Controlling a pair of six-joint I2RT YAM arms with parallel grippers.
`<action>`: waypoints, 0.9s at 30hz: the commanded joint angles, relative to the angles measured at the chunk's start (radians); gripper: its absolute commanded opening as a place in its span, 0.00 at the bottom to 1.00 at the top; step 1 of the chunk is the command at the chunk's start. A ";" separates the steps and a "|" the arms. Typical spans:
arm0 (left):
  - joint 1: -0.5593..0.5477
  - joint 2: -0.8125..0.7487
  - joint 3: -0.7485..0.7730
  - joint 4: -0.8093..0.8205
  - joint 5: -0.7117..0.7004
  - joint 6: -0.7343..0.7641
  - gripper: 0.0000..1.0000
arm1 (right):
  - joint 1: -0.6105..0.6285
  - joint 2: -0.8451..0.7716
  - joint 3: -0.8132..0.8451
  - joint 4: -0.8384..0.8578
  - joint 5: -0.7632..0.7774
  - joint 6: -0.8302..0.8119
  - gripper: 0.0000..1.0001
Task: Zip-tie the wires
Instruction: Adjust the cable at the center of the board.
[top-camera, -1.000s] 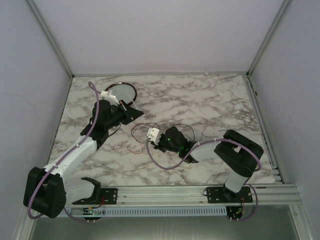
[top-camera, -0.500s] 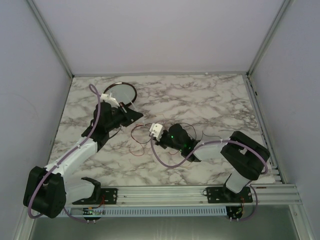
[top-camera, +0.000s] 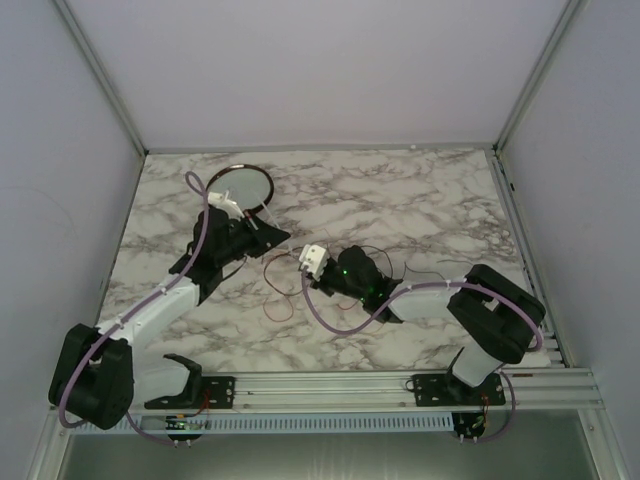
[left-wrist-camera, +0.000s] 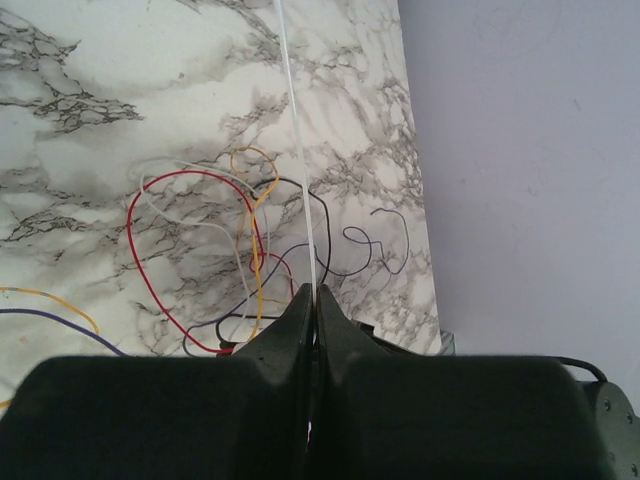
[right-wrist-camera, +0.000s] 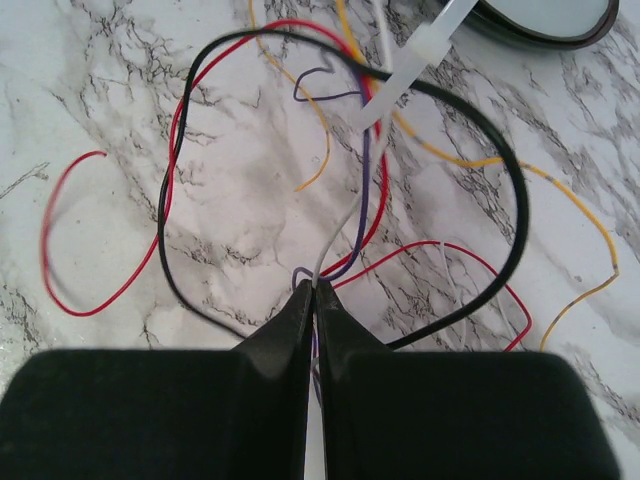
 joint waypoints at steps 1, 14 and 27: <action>-0.012 0.017 -0.019 0.076 0.001 -0.022 0.00 | -0.001 -0.019 0.055 0.005 0.007 0.003 0.00; -0.043 0.076 -0.016 0.124 0.003 -0.047 0.00 | 0.000 -0.039 0.068 0.001 0.018 -0.007 0.00; -0.045 0.125 0.018 0.093 -0.015 -0.016 0.00 | -0.001 -0.083 0.043 -0.027 0.021 -0.018 0.19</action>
